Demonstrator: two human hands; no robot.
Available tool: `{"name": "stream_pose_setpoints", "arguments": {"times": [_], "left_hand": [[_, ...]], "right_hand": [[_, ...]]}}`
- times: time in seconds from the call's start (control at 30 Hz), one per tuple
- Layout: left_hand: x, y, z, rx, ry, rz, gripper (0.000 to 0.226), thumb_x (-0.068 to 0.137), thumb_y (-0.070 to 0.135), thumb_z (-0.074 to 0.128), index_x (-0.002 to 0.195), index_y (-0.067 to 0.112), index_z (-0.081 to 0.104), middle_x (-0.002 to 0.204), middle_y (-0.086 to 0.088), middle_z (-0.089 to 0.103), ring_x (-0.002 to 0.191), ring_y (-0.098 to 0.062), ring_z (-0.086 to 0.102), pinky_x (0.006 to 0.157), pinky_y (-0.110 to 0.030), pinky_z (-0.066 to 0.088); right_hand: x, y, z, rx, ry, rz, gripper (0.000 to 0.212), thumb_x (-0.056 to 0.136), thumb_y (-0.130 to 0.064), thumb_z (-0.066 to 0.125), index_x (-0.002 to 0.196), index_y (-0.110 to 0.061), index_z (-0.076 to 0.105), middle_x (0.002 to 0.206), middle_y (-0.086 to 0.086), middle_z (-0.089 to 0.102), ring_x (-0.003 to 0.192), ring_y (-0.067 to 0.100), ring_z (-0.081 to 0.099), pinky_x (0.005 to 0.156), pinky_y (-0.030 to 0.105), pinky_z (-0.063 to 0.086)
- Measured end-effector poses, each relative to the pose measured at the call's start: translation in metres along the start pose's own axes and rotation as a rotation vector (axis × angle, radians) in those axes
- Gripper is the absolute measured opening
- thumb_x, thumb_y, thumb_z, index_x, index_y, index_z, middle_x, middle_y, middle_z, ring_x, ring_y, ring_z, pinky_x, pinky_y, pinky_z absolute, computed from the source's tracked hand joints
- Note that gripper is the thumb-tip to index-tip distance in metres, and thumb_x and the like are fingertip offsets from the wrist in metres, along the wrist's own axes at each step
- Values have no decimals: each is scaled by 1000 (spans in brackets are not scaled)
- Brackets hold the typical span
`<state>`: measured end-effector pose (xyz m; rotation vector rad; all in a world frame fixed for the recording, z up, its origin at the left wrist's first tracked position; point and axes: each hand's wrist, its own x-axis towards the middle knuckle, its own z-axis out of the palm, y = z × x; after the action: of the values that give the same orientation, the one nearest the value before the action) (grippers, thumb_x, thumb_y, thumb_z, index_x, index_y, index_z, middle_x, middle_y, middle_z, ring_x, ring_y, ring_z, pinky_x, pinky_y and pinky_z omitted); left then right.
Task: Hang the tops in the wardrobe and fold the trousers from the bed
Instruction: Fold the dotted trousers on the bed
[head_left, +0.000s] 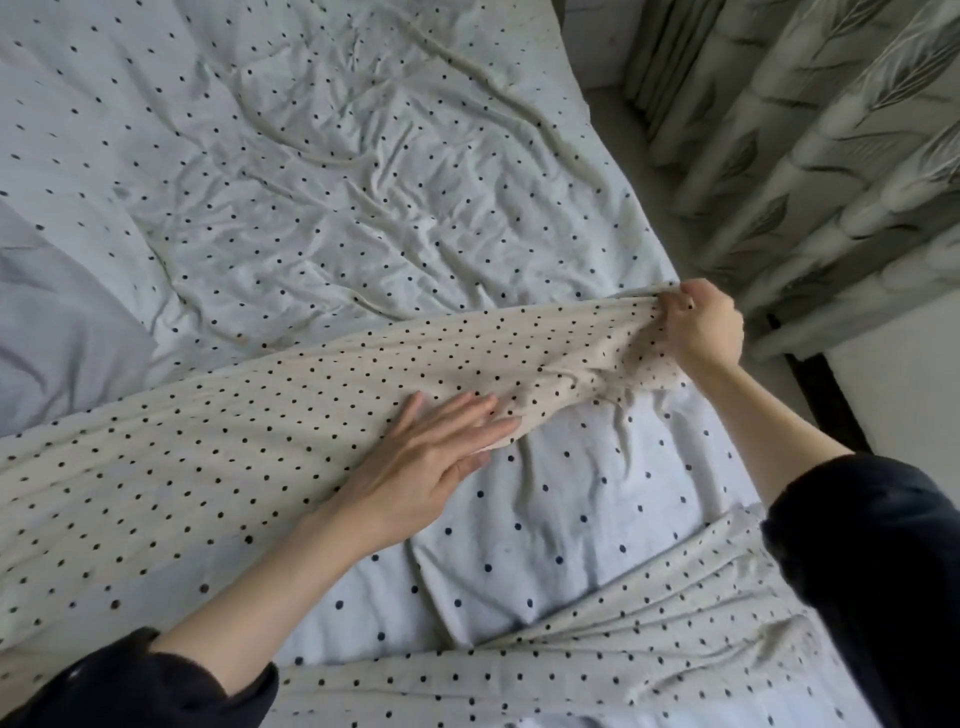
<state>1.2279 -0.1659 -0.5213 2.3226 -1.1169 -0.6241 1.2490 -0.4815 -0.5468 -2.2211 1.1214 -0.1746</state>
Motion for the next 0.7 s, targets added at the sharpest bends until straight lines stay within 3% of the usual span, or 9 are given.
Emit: {"name": "stream_pose_setpoints", "arguments": {"times": [0.07, 0.13, 0.2, 0.3, 0.43, 0.5, 0.57, 0.63, 0.7], "left_hand": [[-2, 3, 17, 224, -131, -59, 49, 102, 35, 24, 140, 47, -5, 152, 16, -13, 139, -4, -21, 114, -37, -15], [-3, 9, 34, 348, -221, -119, 53, 101, 41, 22, 145, 42, -7, 148, 11, -28, 136, -10, -31, 112, -42, -19], [-4, 18, 44, 280, -179, -142, 53, 100, 44, 23, 149, 36, 4, 152, 9, -24, 140, -11, -26, 111, -39, -19], [-13, 28, 50, 191, -110, -127, 51, 99, 44, 28, 148, 35, 17, 157, 7, -13, 142, -7, -17, 112, -34, -17], [-43, 40, 55, 175, -120, -79, 50, 97, 46, 34, 145, 38, 24, 155, 10, -10, 135, -1, -24, 112, -27, -19], [-60, 46, 57, 174, -96, -52, 47, 95, 48, 39, 140, 35, 37, 156, 10, 5, 139, -1, -11, 114, -27, -13], [-82, 54, 57, 155, -48, -22, 41, 91, 46, 52, 127, 27, 56, 149, 4, 31, 140, -10, 19, 117, -32, 10], [-101, 59, 59, 170, -25, -52, 40, 84, 45, 62, 117, 22, 63, 132, 1, 49, 124, -16, 44, 105, -33, 35], [-121, 62, 57, 212, -70, -116, 45, 83, 44, 63, 122, 22, 58, 121, 4, 52, 114, -16, 49, 95, -29, 40]], "right_hand": [[-5, 10, -2, -79, -142, -20, 39, 97, -31, 43, 133, -19, 49, 127, 11, 58, 110, 34, 56, 92, 44, 47], [-20, 32, 0, -128, -248, 8, 49, 97, -37, 43, 142, -18, 37, 138, 13, 47, 123, 34, 47, 101, 48, 40], [-42, 58, -1, -164, -270, 22, 54, 97, -38, 42, 145, -15, 31, 145, 16, 37, 132, 34, 36, 106, 47, 34], [-75, 90, -9, -186, -274, -6, 45, 98, -35, 43, 136, -12, 41, 142, 16, 41, 129, 33, 38, 103, 44, 35], [-129, 110, -28, -178, -329, -77, 42, 98, -29, 44, 137, -13, 45, 144, 12, 41, 132, 32, 37, 108, 48, 30], [-158, 112, -35, -194, -313, -174, 36, 96, -27, 48, 128, -13, 56, 138, 11, 47, 128, 33, 43, 107, 50, 30], [-192, 109, -41, -217, -324, -266, 34, 95, -27, 52, 125, -13, 59, 137, 10, 49, 126, 31, 45, 107, 50, 30], [-222, 100, -45, -192, -335, -345, 34, 93, -26, 56, 124, -13, 60, 136, 11, 50, 125, 31, 46, 106, 48, 32], [-254, 89, -49, -176, -338, -457, 35, 90, -31, 59, 120, -14, 63, 133, 11, 53, 124, 31, 48, 105, 50, 33]]}}
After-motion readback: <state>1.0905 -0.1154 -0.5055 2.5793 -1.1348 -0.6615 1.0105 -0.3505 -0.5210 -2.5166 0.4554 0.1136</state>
